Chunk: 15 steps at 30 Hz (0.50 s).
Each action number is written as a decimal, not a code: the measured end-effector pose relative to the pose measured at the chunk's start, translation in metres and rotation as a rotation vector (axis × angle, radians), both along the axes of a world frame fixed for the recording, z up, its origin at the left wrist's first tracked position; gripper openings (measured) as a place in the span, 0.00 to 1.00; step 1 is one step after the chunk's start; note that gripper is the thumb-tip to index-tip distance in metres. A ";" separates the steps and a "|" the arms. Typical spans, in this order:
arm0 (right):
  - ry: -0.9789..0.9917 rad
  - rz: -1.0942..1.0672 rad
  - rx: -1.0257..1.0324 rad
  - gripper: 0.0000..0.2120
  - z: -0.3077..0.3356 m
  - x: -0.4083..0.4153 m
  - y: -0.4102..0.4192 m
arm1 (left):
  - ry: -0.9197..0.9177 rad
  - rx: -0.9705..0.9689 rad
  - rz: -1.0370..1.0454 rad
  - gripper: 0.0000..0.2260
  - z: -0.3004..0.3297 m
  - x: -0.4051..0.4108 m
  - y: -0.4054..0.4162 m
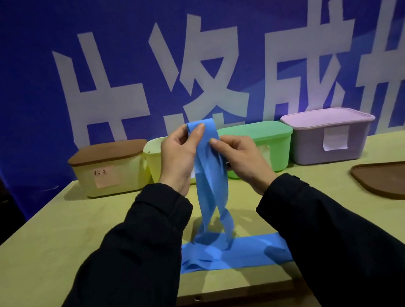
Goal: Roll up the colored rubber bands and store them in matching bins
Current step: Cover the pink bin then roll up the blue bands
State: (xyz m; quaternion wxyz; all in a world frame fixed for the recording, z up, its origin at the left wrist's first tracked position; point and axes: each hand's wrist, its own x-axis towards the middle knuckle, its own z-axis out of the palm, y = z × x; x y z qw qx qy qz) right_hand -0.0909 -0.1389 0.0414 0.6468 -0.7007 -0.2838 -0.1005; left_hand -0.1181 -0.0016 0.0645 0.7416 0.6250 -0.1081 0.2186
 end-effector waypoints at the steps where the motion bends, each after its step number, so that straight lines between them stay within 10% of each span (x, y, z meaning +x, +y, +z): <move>1: 0.008 -0.011 0.015 0.17 -0.003 0.001 0.000 | 0.024 -0.033 -0.022 0.09 -0.007 0.004 -0.002; 8: 0.086 -0.019 0.119 0.27 -0.014 0.018 0.006 | 0.230 -0.250 -0.348 0.28 -0.034 0.025 -0.008; 15: 0.066 -0.060 0.105 0.28 -0.001 0.035 0.016 | 0.327 -0.240 -0.311 0.25 -0.024 0.049 -0.007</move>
